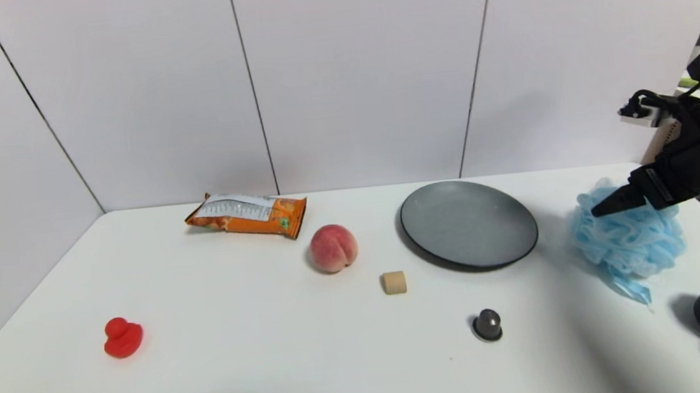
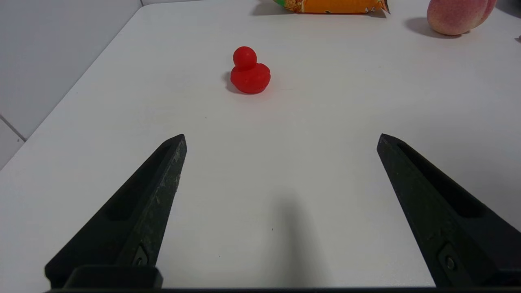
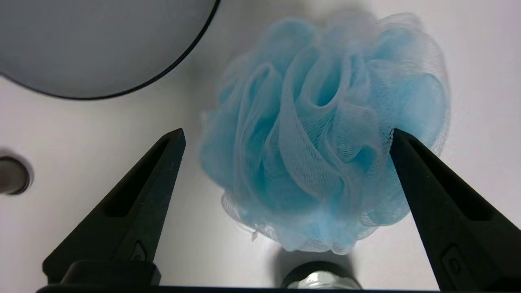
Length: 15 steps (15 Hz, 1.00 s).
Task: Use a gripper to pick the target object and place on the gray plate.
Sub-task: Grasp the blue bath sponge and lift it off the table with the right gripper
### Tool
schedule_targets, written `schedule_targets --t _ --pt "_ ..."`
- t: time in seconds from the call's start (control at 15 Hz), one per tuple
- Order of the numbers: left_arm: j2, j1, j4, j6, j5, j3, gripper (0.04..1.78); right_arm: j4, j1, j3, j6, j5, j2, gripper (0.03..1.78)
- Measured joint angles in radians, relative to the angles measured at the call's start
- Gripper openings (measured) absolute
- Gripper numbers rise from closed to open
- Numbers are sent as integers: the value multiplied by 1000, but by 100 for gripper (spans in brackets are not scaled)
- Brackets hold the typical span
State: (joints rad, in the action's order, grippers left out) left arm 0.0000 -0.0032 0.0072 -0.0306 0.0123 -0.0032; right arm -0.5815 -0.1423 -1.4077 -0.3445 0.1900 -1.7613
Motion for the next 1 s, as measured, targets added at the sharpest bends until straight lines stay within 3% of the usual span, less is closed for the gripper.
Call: schedule_targets --t 0.27,0.47,1.0 --pt "0 0 0 0 0 0 169 19 -3 8 -3 -45 -22 171" --pt "0 0 0 0 0 0 169 18 -10 25 -8 -107 -41 171" --pt "0 0 0 0 1 0 169 30 -15 53 -6 -110 -105 171"
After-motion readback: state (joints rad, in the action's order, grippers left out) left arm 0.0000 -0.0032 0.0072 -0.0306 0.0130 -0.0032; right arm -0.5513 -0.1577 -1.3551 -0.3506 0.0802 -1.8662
